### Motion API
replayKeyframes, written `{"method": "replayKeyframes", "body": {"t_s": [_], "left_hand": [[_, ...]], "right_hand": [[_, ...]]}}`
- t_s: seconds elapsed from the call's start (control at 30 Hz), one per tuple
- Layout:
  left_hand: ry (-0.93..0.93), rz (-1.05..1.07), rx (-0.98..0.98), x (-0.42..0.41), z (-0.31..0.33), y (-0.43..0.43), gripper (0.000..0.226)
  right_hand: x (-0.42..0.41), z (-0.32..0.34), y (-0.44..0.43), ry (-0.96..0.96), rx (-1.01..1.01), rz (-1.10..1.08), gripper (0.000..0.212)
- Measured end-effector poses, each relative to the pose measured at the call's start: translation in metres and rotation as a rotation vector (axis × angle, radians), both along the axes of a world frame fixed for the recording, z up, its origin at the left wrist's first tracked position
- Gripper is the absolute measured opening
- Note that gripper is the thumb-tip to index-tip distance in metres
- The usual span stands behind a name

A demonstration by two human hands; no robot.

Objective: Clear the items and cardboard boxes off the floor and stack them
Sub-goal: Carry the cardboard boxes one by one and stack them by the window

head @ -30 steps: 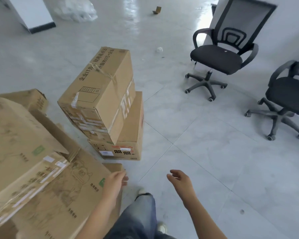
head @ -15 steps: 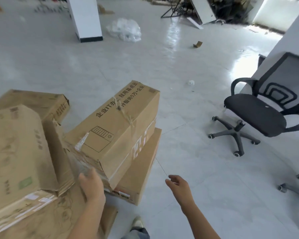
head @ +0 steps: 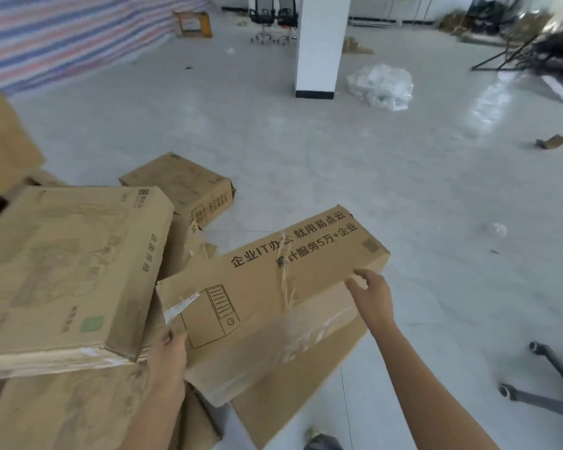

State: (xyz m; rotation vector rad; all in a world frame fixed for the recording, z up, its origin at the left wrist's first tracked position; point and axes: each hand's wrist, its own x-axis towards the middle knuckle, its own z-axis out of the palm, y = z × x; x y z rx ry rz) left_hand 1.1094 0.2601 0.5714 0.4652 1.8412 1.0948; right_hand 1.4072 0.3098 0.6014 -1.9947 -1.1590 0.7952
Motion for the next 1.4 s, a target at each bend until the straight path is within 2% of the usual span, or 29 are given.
{"method": "replayKeyframes", "body": {"t_s": [0.07,0.13,0.23,0.37,0.5,0.6,0.67,0.77,0.93,1.07,1.17,1.27,1.3,1.4], "left_hand": [[0.105,0.042,-0.044,0.006,-0.008,0.007,0.040],[0.133,0.102,-0.096,0.013,-0.015,0.012,0.065],[0.154,0.140,-0.170,0.001,-0.057,0.025,0.086],[0.176,0.231,-0.200,-0.014,-0.104,0.025,0.090],[0.077,0.374,-0.175,-0.014,-0.107,0.021,0.085],[0.018,0.415,-0.129,-0.012,-0.107,0.019,0.081],[0.002,0.437,-0.123,0.003,-0.082,0.014,0.077],[0.009,0.520,-0.070,0.038,-0.012,-0.001,0.050],[-0.027,0.702,0.080,0.061,0.045,-0.032,0.028],[0.006,0.840,0.199,0.058,0.080,-0.077,0.030],[0.033,0.922,0.278,0.049,0.110,-0.117,0.029],[0.028,0.932,0.362,0.044,0.144,-0.163,0.011],[0.040,0.952,0.378,0.044,0.156,-0.182,0.013],[0.135,1.022,0.439,0.048,0.184,-0.239,0.017]], "right_hand": [[0.025,0.003,0.040,-0.119,0.003,0.050,0.039],[0.048,0.008,0.073,-0.207,-0.006,0.097,0.043],[0.079,0.012,0.108,-0.161,-0.101,0.145,0.054],[0.104,0.004,0.134,0.002,-0.294,0.250,0.068],[0.109,-0.010,0.134,0.108,-0.357,0.292,0.048],[0.109,-0.015,0.139,0.177,-0.355,0.241,0.048],[0.109,-0.014,0.147,0.182,-0.330,0.233,0.040],[0.107,-0.002,0.160,0.178,-0.259,0.279,0.035],[0.081,0.039,0.178,-0.027,-0.202,0.426,0.029],[0.045,0.069,0.169,-0.099,-0.140,0.554,0.024],[0.014,0.087,0.158,-0.072,-0.048,0.627,0.026],[-0.021,0.104,0.136,0.037,0.017,0.677,0.020],[-0.035,0.111,0.123,0.066,0.039,0.706,0.016],[-0.074,0.135,0.079,0.173,0.121,0.783,0.023]]}}
